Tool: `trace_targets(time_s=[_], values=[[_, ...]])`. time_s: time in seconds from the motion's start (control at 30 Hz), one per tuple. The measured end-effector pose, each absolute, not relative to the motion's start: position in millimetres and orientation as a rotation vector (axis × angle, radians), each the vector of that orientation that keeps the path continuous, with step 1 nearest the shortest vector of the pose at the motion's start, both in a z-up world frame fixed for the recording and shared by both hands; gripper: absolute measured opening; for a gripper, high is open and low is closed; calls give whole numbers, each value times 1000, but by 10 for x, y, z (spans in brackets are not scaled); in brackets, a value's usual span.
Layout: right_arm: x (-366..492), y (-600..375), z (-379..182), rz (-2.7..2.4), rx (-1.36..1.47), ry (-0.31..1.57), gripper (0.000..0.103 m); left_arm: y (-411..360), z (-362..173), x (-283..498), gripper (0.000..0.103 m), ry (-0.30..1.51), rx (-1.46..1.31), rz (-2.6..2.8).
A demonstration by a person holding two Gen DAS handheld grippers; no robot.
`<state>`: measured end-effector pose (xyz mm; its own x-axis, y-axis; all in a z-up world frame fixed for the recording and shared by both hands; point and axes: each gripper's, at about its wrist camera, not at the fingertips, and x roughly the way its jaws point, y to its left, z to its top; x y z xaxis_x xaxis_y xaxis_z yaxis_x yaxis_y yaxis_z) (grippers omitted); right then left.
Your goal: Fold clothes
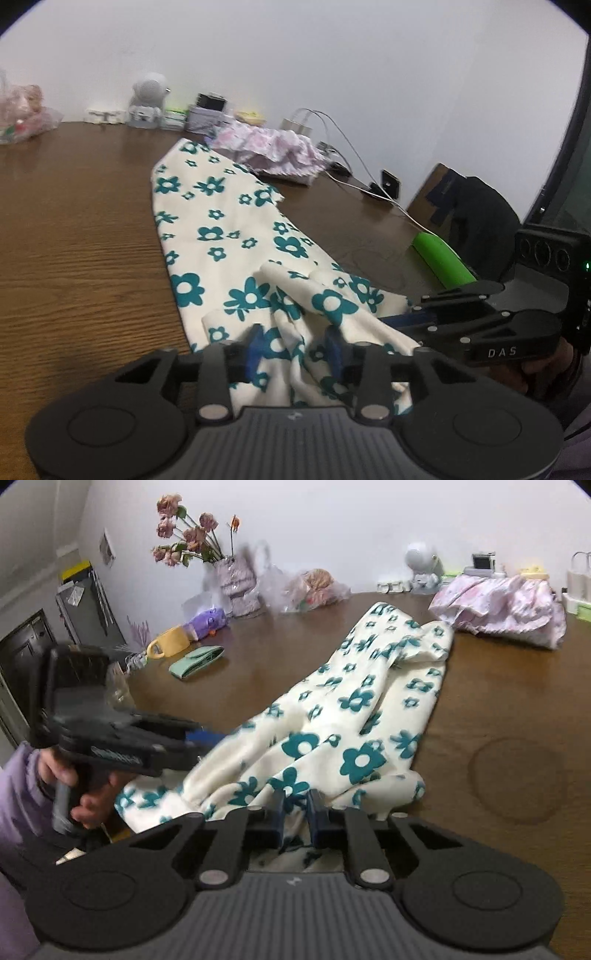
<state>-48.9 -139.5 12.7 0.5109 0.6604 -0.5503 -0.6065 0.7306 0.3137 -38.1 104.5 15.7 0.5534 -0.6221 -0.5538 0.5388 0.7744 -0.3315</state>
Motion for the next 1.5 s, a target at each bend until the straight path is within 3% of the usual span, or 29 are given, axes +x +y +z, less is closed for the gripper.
trace_targets(time_s=[0.17, 0.23, 0.37, 0.4, 0.5, 0.57, 0.6, 0.63, 0.67, 0.7, 0.97, 1.17, 1.5], values=[[-536, -1425, 114, 756, 64, 686, 14, 1129, 427, -537, 49, 632, -127, -611], [-543, -1421, 106, 756, 62, 681, 15, 1111, 566, -634, 56, 564, -175, -652], [-564, -1445, 160, 733, 65, 674, 18, 798, 484, -658, 52, 619, -58, -665], [-593, -1482, 204, 723, 75, 659, 25, 738, 396, -642, 43, 655, -14, -645], [-692, -1616, 316, 678, 92, 614, 57, 802, 207, -628, 41, 694, -61, -620], [-702, -1642, 313, 630, 70, 628, 58, 882, 155, -634, 41, 696, -119, -619], [-684, -1634, 288, 603, 61, 643, 55, 908, 141, -643, 41, 690, -129, -619], [-653, -1624, 247, 579, 59, 663, 44, 915, 131, -656, 41, 682, -134, -617], [-609, -1617, 200, 566, 71, 687, 30, 923, 121, -668, 41, 674, -140, -615], [-569, -1616, 161, 567, 99, 707, 8, 931, 112, -681, 41, 666, -145, -613], [-471, -1684, 281, 741, 335, 664, 5, 1002, 103, -778, 41, 610, -172, -591], [-585, -1524, 302, 559, 66, 658, 5, 945, 103, -813, 44, 594, -153, -578], [-428, -1472, 89, 688, 304, 721, 4, 961, 60, -856, 45, 574, -161, -575]])
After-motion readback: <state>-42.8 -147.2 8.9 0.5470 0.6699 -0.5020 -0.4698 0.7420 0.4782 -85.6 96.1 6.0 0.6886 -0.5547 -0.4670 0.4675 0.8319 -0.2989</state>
